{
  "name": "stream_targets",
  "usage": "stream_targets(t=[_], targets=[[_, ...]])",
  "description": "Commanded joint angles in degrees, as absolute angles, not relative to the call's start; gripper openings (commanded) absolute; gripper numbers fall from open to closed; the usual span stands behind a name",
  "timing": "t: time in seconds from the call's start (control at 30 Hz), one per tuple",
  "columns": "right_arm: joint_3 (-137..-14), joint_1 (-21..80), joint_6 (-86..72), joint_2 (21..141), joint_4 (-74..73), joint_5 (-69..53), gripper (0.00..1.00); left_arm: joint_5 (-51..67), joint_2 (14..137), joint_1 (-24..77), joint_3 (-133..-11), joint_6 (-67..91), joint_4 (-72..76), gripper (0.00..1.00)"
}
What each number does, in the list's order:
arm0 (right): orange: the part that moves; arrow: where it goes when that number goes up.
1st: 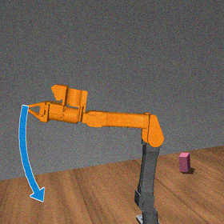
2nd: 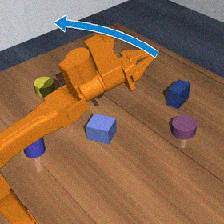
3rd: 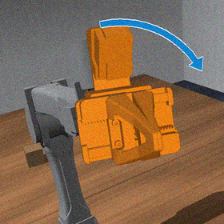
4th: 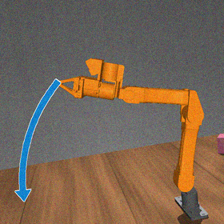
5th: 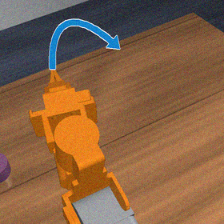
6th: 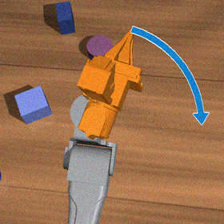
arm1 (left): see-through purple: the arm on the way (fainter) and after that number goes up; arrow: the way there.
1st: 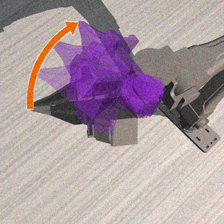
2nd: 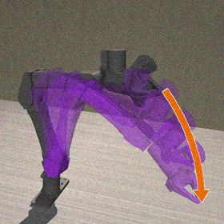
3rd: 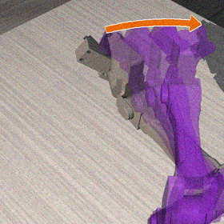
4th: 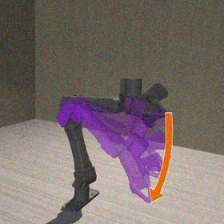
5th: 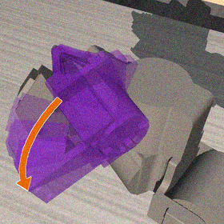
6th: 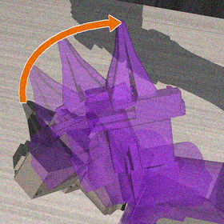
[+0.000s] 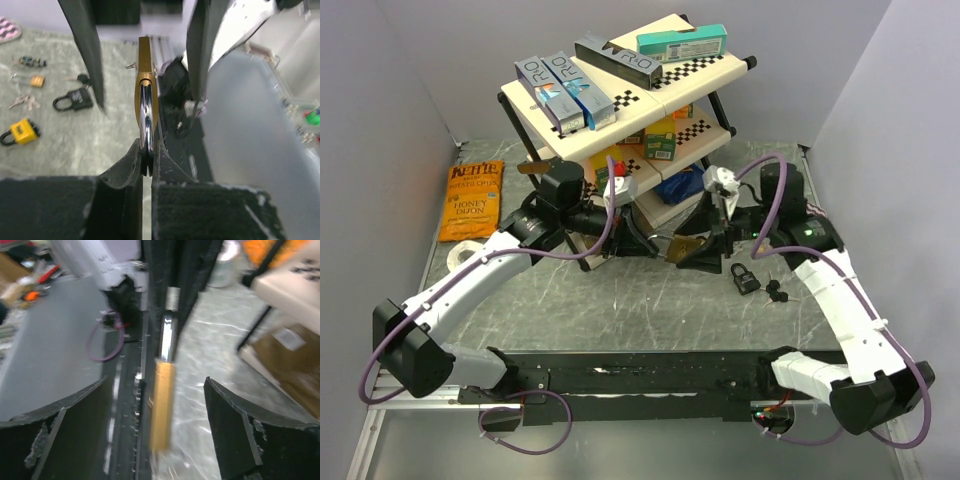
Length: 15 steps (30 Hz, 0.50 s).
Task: Lock with the key
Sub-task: Lock the lock.
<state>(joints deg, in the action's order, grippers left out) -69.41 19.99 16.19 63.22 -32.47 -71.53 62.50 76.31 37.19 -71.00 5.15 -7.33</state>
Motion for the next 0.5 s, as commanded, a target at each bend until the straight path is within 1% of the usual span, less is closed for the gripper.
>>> stream_targets(t=[0.0,0.13,0.23,0.27,0.3,0.47], targets=[[-76.45,14.77,31.18,62.66,-49.28,-68.74,0.85,63.19,71.73,36.12,-72.78,-8.43,-13.87,0.01],[-79.1,12.22,37.86,63.63,-57.82,-67.68,0.83,63.37,70.31,35.42,-71.28,-7.21,-12.48,0.01],[-79.89,11.6,40.16,64.6,-61.69,-67.59,0.77,62.85,69.96,35.33,-70.93,-5.98,-10.73,0.01],[-79.89,11.51,40.69,64.77,-62.48,-67.67,0.72,62.84,69.96,35.33,-70.84,-5.8,-10.37,0.01],[-79.72,11.51,40.87,64.95,-62.93,-67.94,0.7,62.75,69.96,35.33,-70.84,-5.63,-9.76,0.01],[-77.0,11.6,38.94,64.95,-60.3,-69.17,0.61,63.37,69.79,35.33,-70.14,-3.96,-7.56,0.01]])
